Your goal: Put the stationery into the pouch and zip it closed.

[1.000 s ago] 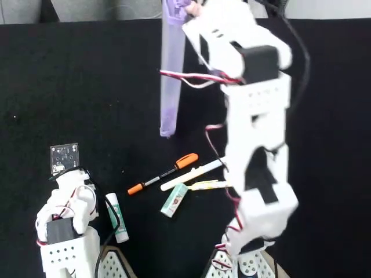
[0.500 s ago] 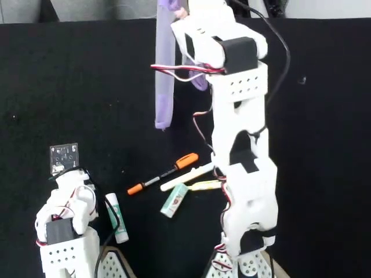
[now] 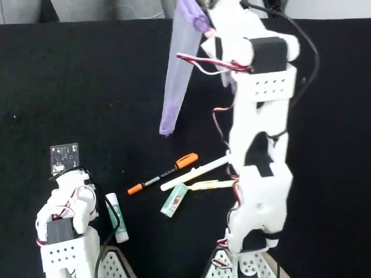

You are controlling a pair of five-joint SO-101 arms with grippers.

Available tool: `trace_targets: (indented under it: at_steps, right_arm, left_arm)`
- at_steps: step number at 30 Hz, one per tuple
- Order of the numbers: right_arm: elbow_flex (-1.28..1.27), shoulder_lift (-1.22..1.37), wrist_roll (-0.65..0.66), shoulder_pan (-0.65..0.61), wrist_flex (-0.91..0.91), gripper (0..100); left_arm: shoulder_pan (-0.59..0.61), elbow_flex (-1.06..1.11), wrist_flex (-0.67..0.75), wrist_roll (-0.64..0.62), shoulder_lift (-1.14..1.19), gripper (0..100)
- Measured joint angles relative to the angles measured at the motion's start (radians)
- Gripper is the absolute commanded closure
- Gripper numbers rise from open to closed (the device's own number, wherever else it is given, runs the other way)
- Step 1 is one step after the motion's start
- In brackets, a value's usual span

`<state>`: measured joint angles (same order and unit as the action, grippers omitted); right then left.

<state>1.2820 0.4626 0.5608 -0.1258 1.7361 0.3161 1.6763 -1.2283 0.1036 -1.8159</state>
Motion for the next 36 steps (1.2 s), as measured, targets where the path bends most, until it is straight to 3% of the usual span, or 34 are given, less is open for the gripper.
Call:
trace_targets:
  at_steps: [23,36]
  right_arm:
    - [-1.065,-0.795,0.121,0.014,0.0,98.7]
    - [-1.439,-0.993,0.173,0.015,0.0,98.7]
  left_arm:
    - [0.0,0.0,0.0,0.0,0.0,97]
    - [0.0,0.0,0.0,0.0,0.0,97]
